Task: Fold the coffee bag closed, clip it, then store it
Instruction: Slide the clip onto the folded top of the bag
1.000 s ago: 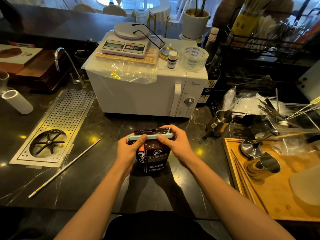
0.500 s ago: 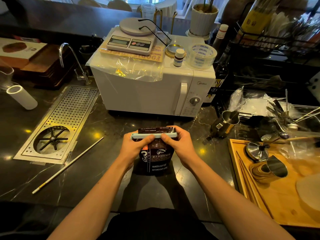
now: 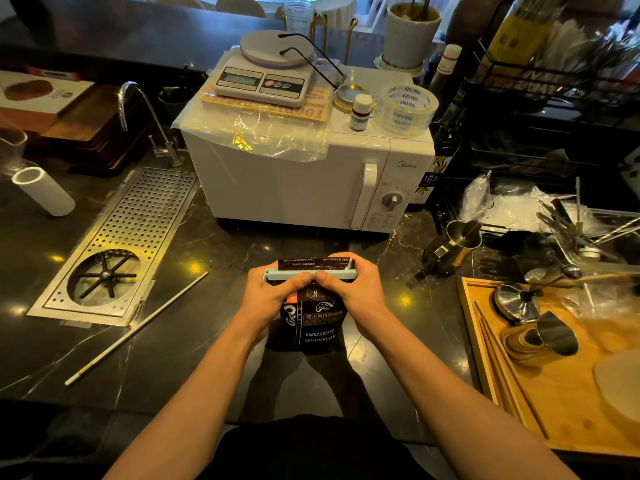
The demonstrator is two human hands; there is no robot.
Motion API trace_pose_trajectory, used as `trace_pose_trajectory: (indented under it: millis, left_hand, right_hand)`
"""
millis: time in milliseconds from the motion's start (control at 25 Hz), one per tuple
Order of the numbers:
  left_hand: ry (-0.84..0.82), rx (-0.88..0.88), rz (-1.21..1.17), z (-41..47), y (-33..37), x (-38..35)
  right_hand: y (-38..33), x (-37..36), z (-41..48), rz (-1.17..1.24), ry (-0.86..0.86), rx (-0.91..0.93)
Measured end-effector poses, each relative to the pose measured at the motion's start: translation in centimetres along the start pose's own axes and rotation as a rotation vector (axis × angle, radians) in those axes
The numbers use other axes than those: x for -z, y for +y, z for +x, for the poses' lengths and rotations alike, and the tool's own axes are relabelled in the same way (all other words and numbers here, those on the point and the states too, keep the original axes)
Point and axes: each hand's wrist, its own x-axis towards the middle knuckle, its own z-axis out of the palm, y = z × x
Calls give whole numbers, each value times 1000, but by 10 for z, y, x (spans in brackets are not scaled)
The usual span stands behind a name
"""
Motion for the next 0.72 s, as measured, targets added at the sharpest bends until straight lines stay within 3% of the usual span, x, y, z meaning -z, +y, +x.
trace_pose_trajectory:
  millis: [280, 520, 720]
  left_hand:
    - [-38, 57, 10, 1, 2, 7]
    - [11, 81, -18, -4, 3, 8]
    - [42, 114, -34, -6, 2, 10]
  right_hand:
    - [-2, 18, 2, 127, -150, -53]
    - [5, 12, -3, 226, -24, -94]
    - [0, 21, -3, 274, -99, -84]
